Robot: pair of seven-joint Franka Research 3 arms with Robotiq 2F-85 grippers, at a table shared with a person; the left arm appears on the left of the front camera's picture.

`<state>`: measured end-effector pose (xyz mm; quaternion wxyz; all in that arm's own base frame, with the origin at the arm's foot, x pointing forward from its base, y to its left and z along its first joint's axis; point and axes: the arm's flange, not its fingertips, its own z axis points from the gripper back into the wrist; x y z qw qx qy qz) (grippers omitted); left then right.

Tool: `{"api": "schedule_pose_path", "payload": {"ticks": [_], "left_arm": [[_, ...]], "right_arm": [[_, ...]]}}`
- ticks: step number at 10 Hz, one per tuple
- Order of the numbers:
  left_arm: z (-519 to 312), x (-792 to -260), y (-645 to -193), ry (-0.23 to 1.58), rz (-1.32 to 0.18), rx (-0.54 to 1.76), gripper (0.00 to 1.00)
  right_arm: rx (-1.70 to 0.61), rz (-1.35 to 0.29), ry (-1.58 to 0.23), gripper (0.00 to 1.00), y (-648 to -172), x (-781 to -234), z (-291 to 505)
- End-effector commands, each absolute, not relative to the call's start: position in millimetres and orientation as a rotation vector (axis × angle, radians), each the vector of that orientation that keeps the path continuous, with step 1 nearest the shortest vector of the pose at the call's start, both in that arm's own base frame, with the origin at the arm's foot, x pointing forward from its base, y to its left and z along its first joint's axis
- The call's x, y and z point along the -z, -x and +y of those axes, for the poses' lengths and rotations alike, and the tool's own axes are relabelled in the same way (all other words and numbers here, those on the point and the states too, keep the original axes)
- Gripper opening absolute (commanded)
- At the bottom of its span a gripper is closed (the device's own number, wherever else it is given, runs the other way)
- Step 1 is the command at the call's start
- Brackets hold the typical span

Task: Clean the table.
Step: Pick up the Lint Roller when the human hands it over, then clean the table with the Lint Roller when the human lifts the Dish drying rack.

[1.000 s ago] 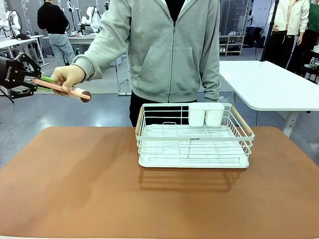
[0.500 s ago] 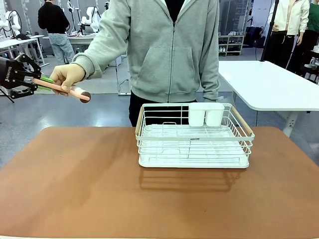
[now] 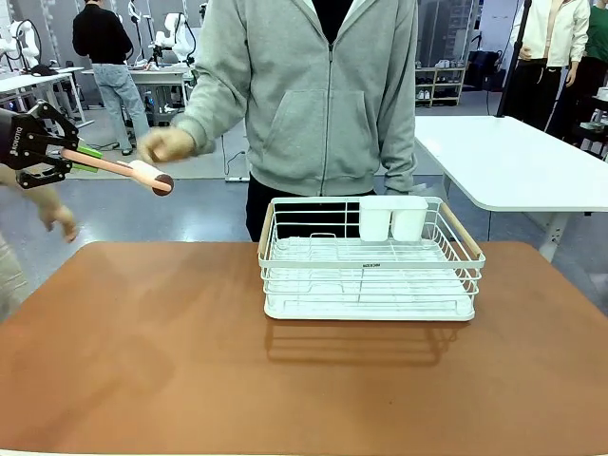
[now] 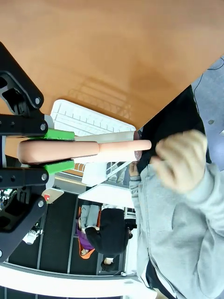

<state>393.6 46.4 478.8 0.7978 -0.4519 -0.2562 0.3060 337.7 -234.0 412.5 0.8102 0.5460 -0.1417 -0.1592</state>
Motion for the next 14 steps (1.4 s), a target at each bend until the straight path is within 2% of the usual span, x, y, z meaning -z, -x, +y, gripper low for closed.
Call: {"api": "schedule_pose_path", "payload": {"ticks": [1, 14], "left_arm": [[46.5, -478.8, -393.6, 0.965, -0.551, -0.653, 0.02], [46.5, -478.8, -393.6, 0.965, -0.551, -0.653, 0.02]], "right_arm": [[0.337, -0.311, -1.169, 1.00, -337.0, -415.3, -235.5], [0.337, -0.311, -1.169, 1.00, -337.0, -415.3, -235.5]]}}
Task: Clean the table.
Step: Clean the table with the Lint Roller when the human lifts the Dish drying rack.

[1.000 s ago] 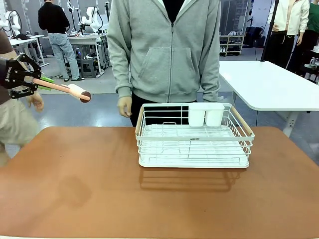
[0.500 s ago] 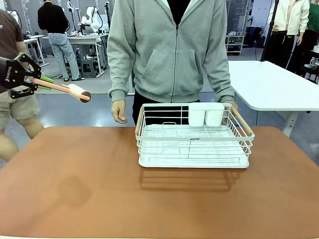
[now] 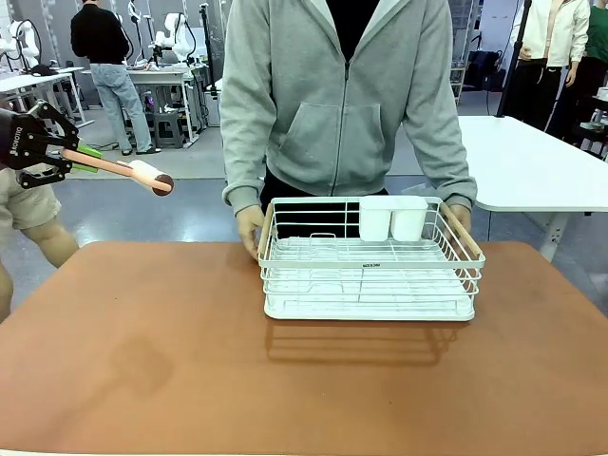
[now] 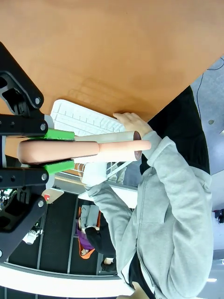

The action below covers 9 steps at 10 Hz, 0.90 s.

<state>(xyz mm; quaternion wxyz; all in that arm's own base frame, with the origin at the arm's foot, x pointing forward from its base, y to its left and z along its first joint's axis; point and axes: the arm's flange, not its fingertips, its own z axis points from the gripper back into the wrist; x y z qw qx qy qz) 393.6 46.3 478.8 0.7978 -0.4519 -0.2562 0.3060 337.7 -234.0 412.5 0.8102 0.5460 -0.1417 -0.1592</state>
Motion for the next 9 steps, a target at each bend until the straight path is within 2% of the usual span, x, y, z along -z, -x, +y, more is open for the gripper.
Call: {"api": "schedule_pose_path", "payload": {"ticks": [1, 9], "left_arm": [[46.5, -478.8, -393.6, 0.965, -0.551, -0.653, 0.02], [46.5, -478.8, -393.6, 0.965, -0.551, -0.653, 0.02]], "right_arm": [[0.337, -0.311, -1.169, 1.00, -337.0, -415.3, -235.5], [0.337, -0.311, -1.169, 1.00, -337.0, -415.3, -235.5]]}}
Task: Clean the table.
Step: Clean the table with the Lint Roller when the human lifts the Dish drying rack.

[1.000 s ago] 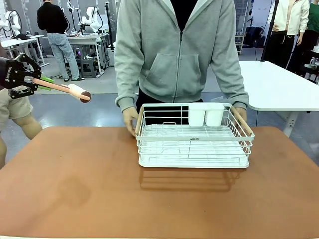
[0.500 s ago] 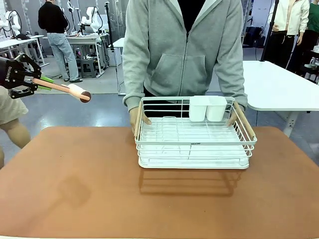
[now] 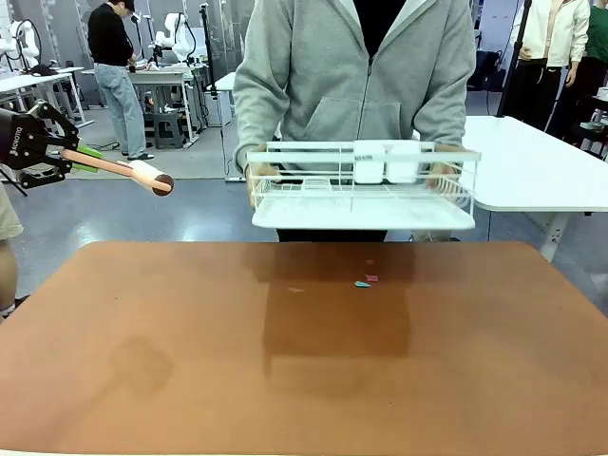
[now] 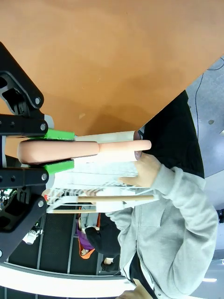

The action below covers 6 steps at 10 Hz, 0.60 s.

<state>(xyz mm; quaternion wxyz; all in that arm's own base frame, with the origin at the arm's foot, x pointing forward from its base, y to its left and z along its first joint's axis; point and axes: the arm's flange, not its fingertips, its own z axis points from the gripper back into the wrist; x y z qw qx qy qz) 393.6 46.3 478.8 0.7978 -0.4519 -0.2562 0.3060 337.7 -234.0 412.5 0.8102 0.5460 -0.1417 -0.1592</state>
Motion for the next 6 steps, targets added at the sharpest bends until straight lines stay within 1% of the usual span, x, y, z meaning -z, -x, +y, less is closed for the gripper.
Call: {"api": "schedule_pose_path", "payload": {"ticks": [1, 6], "left_arm": [[46.5, -478.8, -393.6, 0.965, -0.551, -0.653, 0.02], [46.5, -478.8, -393.6, 0.965, -0.551, -0.653, 0.02]], "right_arm": [[0.337, -0.311, -1.169, 1.00, -337.0, -415.3, -235.5], [0.337, -0.311, -1.169, 1.00, -337.0, -415.3, -235.5]]}}
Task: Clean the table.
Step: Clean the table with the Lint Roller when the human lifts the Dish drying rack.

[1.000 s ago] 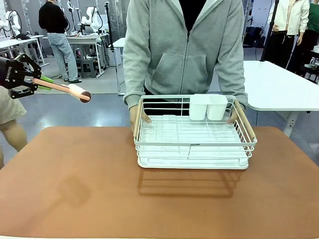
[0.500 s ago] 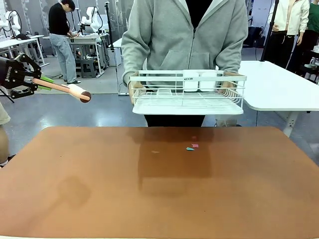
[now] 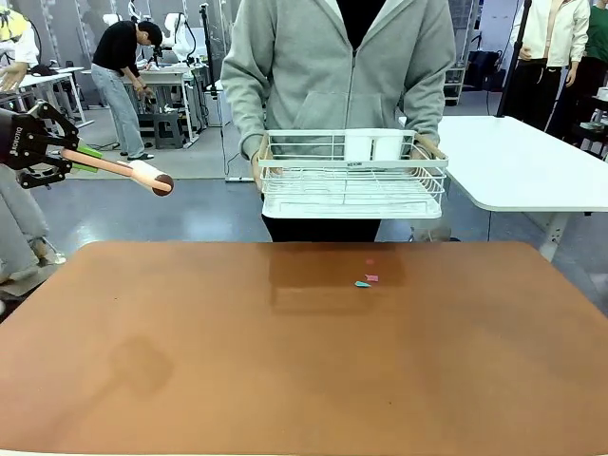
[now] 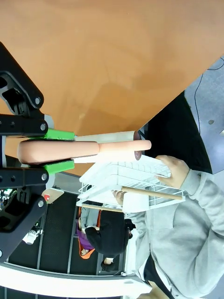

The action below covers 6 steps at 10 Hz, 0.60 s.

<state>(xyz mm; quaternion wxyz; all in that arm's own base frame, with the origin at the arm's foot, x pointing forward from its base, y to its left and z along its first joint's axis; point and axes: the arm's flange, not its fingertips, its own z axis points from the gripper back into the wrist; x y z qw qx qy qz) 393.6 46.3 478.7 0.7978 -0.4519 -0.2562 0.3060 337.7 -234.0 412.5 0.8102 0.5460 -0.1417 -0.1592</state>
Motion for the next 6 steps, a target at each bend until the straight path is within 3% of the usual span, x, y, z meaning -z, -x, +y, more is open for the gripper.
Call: {"api": "schedule_pose_path", "payload": {"ticks": [1, 6], "left_arm": [[46.5, -478.8, -393.6, 0.965, -0.551, -0.653, 0.02], [46.5, -478.8, -393.6, 0.965, -0.551, -0.653, 0.02]], "right_arm": [[0.337, -0.311, -1.169, 1.00, -337.0, -415.3, -235.5], [0.337, -0.311, -1.169, 1.00, -337.0, -415.3, -235.5]]}}
